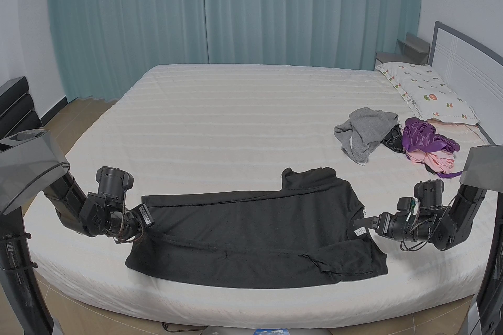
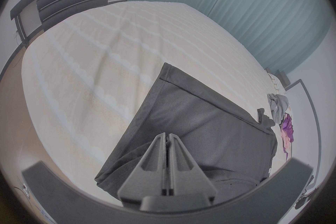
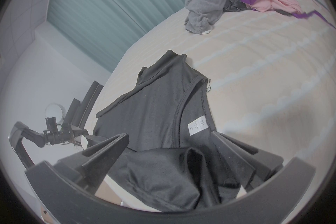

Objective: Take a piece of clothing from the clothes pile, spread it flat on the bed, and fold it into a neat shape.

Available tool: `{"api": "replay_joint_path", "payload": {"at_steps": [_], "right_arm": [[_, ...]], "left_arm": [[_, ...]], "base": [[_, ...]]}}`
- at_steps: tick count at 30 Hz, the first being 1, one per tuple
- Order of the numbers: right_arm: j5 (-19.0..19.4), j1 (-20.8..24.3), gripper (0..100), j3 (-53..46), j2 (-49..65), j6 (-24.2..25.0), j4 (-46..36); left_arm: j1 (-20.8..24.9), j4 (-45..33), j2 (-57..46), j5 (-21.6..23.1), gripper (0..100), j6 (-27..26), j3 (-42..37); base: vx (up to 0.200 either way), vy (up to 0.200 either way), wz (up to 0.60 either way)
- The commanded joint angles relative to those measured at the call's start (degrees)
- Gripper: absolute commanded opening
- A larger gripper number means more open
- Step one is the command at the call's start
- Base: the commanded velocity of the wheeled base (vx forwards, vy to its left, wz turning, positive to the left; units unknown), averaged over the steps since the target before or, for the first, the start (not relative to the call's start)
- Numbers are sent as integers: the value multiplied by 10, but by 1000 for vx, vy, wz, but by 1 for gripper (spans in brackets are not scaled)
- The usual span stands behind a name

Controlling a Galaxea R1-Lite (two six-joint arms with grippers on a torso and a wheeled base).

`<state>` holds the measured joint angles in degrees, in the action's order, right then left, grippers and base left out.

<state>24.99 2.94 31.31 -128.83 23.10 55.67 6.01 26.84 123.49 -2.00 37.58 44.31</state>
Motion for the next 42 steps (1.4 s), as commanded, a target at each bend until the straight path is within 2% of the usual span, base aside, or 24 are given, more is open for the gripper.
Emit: {"api": "replay_joint_path", "payload": {"at_steps": [1,3,9,17,21,22,27,34,39,42], "right_arm": [[2,0,100,23,-34,-19,-2],[21,4,100,33,-48,-38,-3],[38,10,100,38,-57,-90,-3],[43,4,100,27,-68,-172,-3],[41,4,100,23,-70,-195,-3],[41,4,0,23,-71,-198,-4],[35,1,0,17,-74,-227,-4],[37,-7,0,7,-63,-228,4],[65,-18,0,-25,-20,-215,4],[101,-28,0,-61,17,-209,4]], "left_arm": [[0,1,-14,-2,0,1,-9],[0,1,-15,-2,0,1,-10],[0,1,-16,-2,0,1,-13],[0,-16,-21,-2,0,2,-12],[0,-19,-23,-2,0,2,-12],[0,-19,-23,-2,0,2,-12],[0,-19,-23,-2,0,2,-12],[-1,-31,-33,-3,0,2,-12],[-7,-55,-62,-2,0,3,-19],[-7,-65,-77,-2,0,3,-34]], "base": [[0,0,0],[0,0,0],[0,0,0],[0,0,0],[0,0,0],[0,0,0],[0,0,0],[0,0,0],[0,0,0],[0,0,0]]}}
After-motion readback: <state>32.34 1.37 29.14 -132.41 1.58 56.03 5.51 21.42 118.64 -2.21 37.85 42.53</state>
